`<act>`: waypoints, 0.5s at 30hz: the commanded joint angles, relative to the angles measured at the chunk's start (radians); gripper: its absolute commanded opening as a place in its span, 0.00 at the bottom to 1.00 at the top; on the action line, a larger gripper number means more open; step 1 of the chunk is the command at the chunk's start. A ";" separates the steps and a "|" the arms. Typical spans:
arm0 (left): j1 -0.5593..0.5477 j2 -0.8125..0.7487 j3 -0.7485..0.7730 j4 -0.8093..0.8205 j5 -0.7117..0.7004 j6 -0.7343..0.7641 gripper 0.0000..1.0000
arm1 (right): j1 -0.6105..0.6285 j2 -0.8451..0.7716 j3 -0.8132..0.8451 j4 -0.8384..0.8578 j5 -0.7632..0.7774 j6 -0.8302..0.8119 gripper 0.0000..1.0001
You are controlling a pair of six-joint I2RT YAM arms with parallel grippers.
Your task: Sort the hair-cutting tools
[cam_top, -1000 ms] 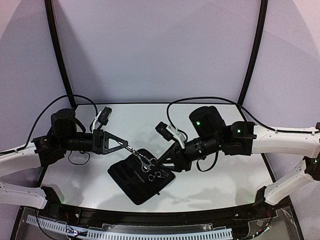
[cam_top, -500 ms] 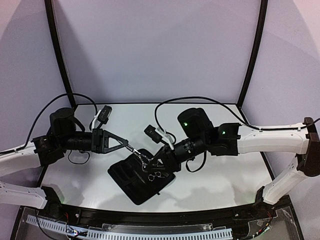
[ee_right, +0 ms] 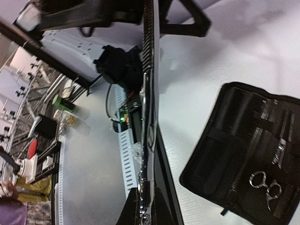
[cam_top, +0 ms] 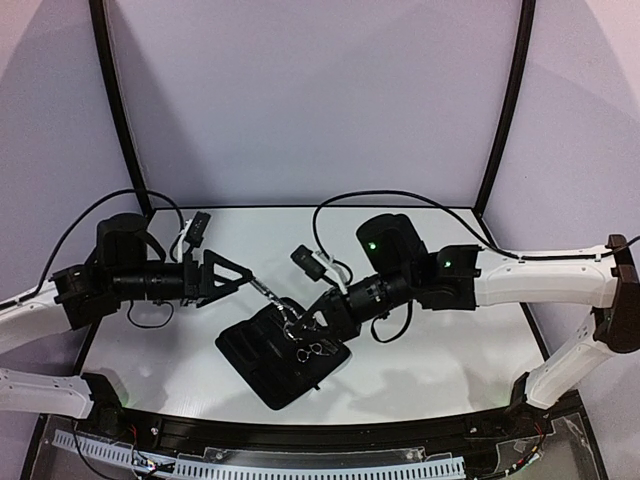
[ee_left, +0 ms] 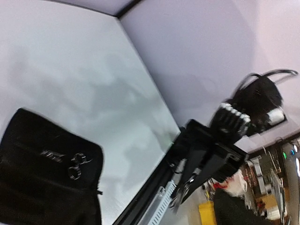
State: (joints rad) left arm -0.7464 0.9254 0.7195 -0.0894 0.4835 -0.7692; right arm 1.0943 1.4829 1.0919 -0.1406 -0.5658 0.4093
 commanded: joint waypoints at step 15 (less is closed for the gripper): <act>-0.030 -0.001 -0.371 -0.116 -0.284 -0.605 0.99 | -0.161 -0.243 -0.165 -0.185 0.202 0.092 0.00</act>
State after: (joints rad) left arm -0.7605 0.8478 0.3777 -0.3788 0.1738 -1.2472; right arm 0.9506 1.2741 0.9539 -0.2955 -0.3863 0.5030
